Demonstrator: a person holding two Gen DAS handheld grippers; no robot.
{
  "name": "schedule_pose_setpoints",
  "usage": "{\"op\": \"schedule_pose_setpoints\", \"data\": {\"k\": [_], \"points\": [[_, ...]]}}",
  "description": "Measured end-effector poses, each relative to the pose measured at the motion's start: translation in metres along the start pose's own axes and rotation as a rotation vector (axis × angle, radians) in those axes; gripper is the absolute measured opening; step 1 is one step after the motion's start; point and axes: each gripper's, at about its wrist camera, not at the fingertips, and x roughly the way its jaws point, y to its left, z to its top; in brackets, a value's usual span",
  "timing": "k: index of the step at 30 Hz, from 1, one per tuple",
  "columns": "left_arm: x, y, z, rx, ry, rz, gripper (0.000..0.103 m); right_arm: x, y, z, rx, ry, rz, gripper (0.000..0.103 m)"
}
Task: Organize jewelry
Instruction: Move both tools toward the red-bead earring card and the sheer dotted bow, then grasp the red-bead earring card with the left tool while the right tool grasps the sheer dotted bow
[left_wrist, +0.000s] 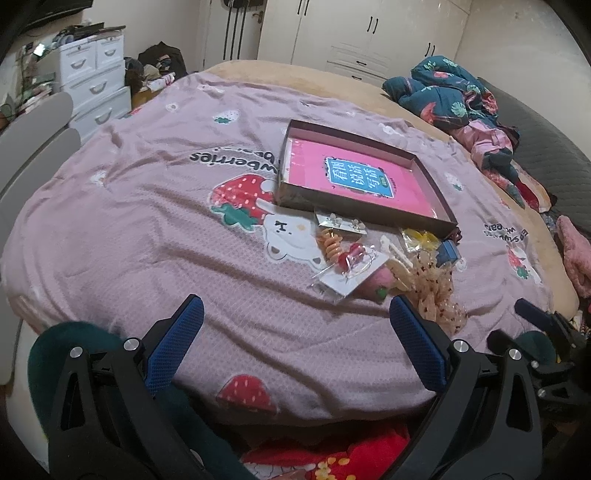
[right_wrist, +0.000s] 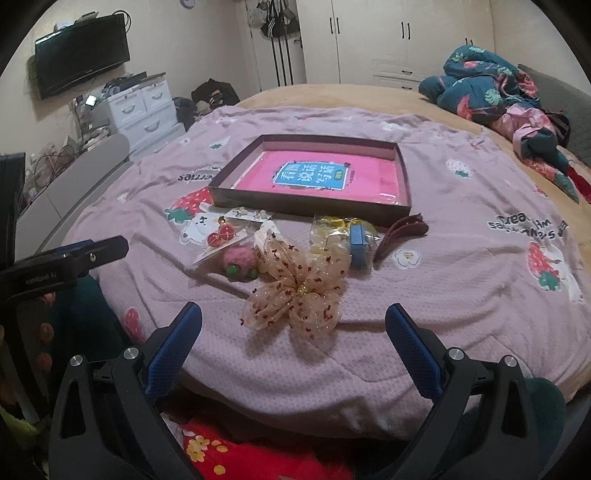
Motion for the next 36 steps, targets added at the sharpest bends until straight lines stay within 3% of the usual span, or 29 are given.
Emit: {"op": "schedule_pose_setpoints", "data": {"k": [3, 20, 27, 28, 29, 34, 36], "points": [[0.013, -0.003, 0.008, 0.02, 0.029, -0.017, 0.094, 0.015, -0.004, 0.002, -0.009, 0.044, -0.021, 0.099], [0.093, -0.028, 0.032, 0.19, 0.174, -0.069, 0.094, 0.075, -0.018, 0.006, 0.041, 0.116, -0.042, 0.099], [0.119, -0.025, 0.036, 0.157, 0.238, -0.181, 0.094, 0.087, -0.022, 0.004, 0.054, 0.131, -0.003, 0.097], [0.121, -0.024, 0.035, 0.149, 0.247, -0.199, 0.094, 0.089, -0.022, 0.005, 0.053, 0.13, 0.001, 0.094], [0.124, -0.024, 0.034, 0.142, 0.256, -0.22, 0.093, 0.091, -0.022, 0.005, 0.048, 0.136, 0.004, 0.085], [0.131, -0.029, 0.029, 0.151, 0.267, -0.255, 0.079, 0.099, -0.022, 0.0, 0.043, 0.16, 0.038, 0.069], [0.131, -0.03, 0.029, 0.147, 0.265, -0.282, 0.062, 0.097, -0.023, -0.002, 0.044, 0.158, 0.049, 0.057]]}}
